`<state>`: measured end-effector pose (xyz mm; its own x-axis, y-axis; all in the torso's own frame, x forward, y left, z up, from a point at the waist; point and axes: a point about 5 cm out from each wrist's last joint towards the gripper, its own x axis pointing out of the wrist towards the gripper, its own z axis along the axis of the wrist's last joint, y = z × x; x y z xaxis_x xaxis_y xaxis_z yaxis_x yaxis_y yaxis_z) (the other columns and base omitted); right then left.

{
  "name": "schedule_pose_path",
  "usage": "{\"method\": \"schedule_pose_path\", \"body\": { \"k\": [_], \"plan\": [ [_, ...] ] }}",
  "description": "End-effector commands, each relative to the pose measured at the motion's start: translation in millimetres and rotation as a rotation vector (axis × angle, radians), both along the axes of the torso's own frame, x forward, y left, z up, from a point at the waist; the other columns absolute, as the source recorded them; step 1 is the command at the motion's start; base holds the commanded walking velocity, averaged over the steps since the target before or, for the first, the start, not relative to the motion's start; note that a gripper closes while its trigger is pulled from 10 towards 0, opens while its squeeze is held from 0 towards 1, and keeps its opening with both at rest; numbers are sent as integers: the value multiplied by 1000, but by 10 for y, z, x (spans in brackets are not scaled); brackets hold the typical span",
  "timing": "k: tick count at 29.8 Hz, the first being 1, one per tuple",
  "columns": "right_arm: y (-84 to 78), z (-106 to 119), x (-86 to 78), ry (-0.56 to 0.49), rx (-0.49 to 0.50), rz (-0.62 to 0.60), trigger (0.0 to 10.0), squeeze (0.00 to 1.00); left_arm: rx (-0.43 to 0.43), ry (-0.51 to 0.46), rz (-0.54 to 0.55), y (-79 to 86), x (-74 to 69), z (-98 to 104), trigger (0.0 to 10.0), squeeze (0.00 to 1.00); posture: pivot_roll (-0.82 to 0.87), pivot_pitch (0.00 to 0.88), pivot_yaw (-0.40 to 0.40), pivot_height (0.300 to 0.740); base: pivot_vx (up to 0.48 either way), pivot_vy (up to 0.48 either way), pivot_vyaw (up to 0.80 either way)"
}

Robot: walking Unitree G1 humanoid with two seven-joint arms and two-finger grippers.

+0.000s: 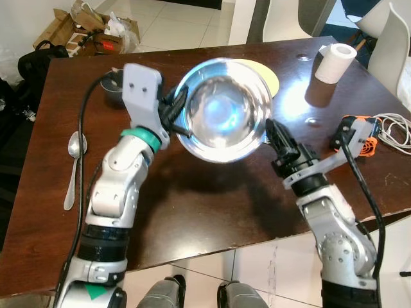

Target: Setting the table

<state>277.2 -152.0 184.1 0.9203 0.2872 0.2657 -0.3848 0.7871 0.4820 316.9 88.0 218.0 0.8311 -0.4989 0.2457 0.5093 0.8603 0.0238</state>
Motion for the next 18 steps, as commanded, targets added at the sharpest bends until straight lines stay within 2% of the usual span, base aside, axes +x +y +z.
{"method": "schedule_pose_path", "body": {
  "k": [1,6,7,8,9,10,11,12,18],
  "plan": [
    [4,-35,13,18,-13,12,10000,1000,-11,-39,-50,-85,-49,95,10000,0,-12,0,-11,740,0,0,0],
    [15,-38,20,31,-14,40,10000,1000,-23,-40,-46,-82,-48,115,10000,0,-16,0,-12,740,0,0,0],
    [21,-71,23,55,-24,58,10000,0,-29,-41,-45,-85,-49,126,10000,0,-21,0,-13,740,0,0,0],
    [22,-157,35,112,-53,64,10000,0,-39,-46,-43,-91,-50,144,10000,0,-25,0,-16,740,0,0,0],
    [22,-157,35,112,-53,64,10000,0,-39,-46,-43,-91,-50,144,10000,0,-25,0,-16,740,0,0,0],
    [3,-266,36,168,-105,44,10000,0,-36,-69,-27,-91,-51,166,10000,0,-27,0,-21,740,0,0,0],
    [-30,-342,36,208,-131,10,7686,0,-33,-86,-9,-88,-48,175,10000,0,-30,0,-24,740,0,0,0],
    [-71,-373,35,220,-143,-26,0,0,-29,-94,1,-87,-46,172,10000,0,-31,0,-24,740,0,0,0],
    [-147,-331,38,196,-129,-82,0,0,-12,-99,-3,-105,-43,151,10000,0,-35,0,-14,740,0,0,0]
  ]
}}
